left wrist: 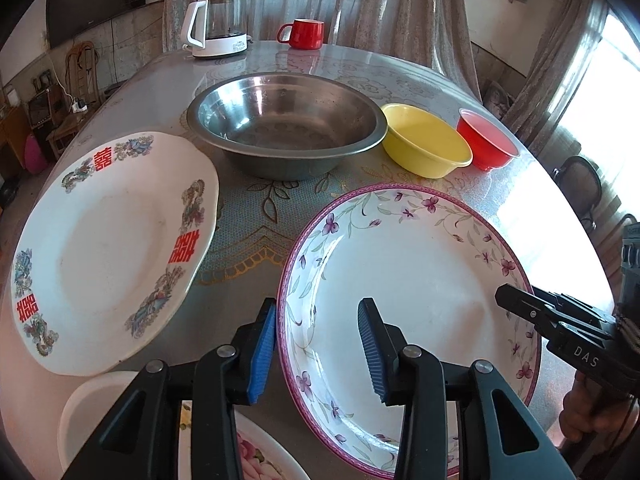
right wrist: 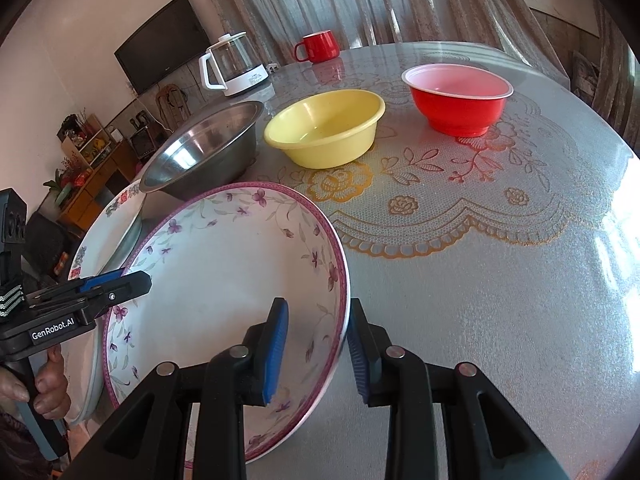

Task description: Organize plates and bowls

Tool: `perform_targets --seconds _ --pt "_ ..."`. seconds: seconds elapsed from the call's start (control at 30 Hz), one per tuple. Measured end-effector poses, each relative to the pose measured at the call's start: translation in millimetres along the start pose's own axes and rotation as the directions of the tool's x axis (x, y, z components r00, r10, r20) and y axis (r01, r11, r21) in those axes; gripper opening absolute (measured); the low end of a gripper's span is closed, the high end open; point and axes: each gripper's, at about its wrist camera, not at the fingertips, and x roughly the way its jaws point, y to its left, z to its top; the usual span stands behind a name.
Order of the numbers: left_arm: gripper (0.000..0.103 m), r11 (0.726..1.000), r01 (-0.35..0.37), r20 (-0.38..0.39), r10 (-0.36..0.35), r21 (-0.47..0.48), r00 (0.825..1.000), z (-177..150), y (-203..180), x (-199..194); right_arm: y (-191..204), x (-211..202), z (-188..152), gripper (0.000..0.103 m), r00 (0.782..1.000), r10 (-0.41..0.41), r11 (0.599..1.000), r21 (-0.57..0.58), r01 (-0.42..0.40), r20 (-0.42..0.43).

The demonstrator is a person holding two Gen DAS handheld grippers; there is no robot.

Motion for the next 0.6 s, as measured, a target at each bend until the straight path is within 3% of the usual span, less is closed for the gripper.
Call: perform_targets --seconds 0.6 --pt "0.041 0.999 0.039 -0.001 -0.039 0.014 0.999 -31.2 -23.8 -18.5 -12.9 -28.0 -25.1 0.03 1.0 -0.007 0.999 0.042 0.008 -0.005"
